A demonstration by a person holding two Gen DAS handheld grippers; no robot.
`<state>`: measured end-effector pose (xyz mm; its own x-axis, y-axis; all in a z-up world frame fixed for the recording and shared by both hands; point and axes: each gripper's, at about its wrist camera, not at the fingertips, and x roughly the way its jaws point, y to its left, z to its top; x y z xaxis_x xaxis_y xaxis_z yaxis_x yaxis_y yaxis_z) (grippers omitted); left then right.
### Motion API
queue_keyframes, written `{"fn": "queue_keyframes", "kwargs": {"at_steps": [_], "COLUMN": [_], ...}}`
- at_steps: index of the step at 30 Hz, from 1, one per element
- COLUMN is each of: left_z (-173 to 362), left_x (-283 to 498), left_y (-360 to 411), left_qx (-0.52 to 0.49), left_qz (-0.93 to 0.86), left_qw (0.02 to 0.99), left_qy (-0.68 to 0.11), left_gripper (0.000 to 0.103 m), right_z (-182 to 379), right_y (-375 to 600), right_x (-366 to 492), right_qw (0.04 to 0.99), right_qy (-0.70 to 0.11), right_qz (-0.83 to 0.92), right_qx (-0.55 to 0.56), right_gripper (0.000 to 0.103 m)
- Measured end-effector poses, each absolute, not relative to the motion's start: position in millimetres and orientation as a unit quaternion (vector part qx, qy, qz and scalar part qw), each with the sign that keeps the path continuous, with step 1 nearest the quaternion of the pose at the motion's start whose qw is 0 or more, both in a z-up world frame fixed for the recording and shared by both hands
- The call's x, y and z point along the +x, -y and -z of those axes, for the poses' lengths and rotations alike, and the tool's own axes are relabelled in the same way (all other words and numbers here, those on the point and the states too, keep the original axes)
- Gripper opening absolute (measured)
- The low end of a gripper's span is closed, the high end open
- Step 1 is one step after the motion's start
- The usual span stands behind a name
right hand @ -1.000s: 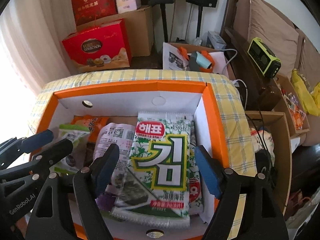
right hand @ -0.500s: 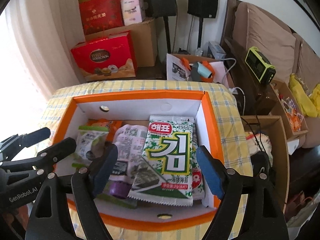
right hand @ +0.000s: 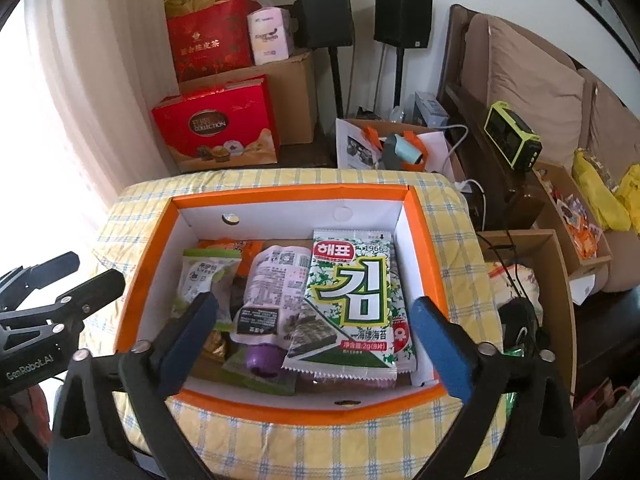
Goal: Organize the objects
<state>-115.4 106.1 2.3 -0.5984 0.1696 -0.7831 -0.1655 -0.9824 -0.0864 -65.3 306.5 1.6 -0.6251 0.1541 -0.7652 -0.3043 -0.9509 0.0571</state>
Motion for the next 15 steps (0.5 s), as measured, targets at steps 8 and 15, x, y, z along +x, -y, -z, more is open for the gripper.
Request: {"fn": "queue_keyframes", "kwargs": {"at_steps": [8,15], "left_z": [-8,-15], "left_x": [-94,-78], "left_y": [-92,-79], "left_qx": [-0.425,-0.416], "left_qz": [-0.902,-0.907], "left_qw": [0.073,0.068], "left_qy": [0.001,0.009], "left_gripper": [0.103,0.103], "right_z": [-5,-10], "right_y": [-294,-282], "right_x": [-55,-42], "right_qw": [0.125,0.123], "right_qy": [-0.089,-0.085], "right_qz": [-0.898,-0.900], "right_qx": [-0.412,-0.409], "right_gripper": [0.103,0.103]}}
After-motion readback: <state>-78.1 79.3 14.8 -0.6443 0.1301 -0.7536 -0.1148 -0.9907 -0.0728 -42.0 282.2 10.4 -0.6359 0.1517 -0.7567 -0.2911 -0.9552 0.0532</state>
